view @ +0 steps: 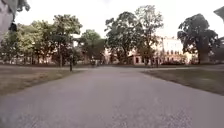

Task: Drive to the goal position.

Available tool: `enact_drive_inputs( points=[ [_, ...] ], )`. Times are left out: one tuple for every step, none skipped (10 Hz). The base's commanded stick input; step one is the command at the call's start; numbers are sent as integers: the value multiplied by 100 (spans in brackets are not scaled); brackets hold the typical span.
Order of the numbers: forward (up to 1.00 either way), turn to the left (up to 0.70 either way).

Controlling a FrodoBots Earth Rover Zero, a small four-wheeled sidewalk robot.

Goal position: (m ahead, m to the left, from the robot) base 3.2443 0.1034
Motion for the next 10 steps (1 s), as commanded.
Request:
enact_drive_inputs(
  points=[
    [45, 0],
    [45, 0],
    [45, 0],
    [45, 0],
    [45, 0],
    [45, 0],
    [45, 0],
    [45, 0],
    [45, 0],
    [45, 0]
  ],
)
